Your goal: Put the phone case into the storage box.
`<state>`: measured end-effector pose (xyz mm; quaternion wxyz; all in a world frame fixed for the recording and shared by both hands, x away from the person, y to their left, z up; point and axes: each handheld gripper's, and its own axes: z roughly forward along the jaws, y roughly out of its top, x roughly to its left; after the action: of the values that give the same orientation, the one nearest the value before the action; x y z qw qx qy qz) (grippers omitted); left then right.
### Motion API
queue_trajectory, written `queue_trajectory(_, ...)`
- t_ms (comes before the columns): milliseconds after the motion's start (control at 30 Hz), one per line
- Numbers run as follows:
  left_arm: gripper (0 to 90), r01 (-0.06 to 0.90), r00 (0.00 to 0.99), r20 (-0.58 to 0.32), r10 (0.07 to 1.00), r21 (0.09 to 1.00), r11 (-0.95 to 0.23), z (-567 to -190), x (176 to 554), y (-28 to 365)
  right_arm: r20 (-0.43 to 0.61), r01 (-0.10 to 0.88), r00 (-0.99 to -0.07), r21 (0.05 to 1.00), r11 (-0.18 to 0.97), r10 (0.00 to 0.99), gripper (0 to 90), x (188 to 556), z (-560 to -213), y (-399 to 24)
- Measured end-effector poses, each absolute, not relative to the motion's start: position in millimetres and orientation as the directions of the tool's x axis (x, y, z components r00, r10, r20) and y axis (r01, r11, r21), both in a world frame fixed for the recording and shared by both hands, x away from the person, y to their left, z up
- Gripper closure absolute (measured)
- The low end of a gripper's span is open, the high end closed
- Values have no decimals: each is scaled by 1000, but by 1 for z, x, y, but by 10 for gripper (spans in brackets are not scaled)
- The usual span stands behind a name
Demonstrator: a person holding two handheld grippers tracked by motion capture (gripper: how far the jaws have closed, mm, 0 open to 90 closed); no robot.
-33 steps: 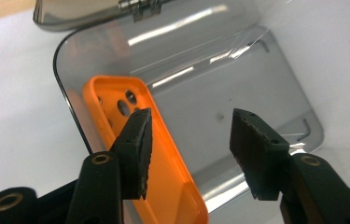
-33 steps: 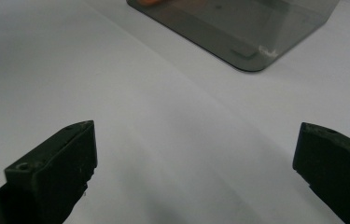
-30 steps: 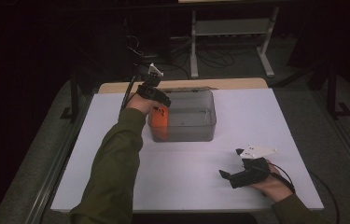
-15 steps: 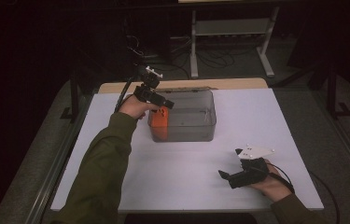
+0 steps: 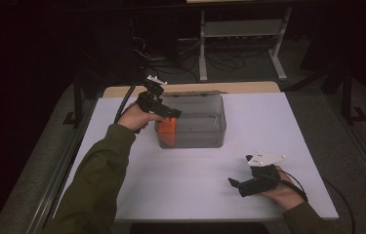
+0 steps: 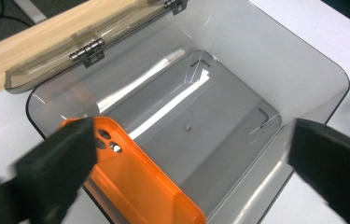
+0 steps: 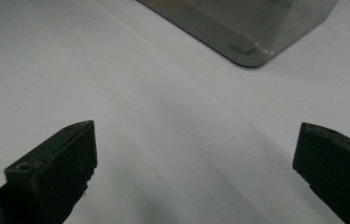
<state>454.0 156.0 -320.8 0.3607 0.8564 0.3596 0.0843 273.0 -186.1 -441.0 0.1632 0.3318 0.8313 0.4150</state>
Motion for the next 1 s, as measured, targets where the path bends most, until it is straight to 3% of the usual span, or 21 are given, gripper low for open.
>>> queue_trajectory(1000,0,443,773,-80,629,779,-445,-318,401,190,7,418,-723,801,429,691,0,274,-442,-186)
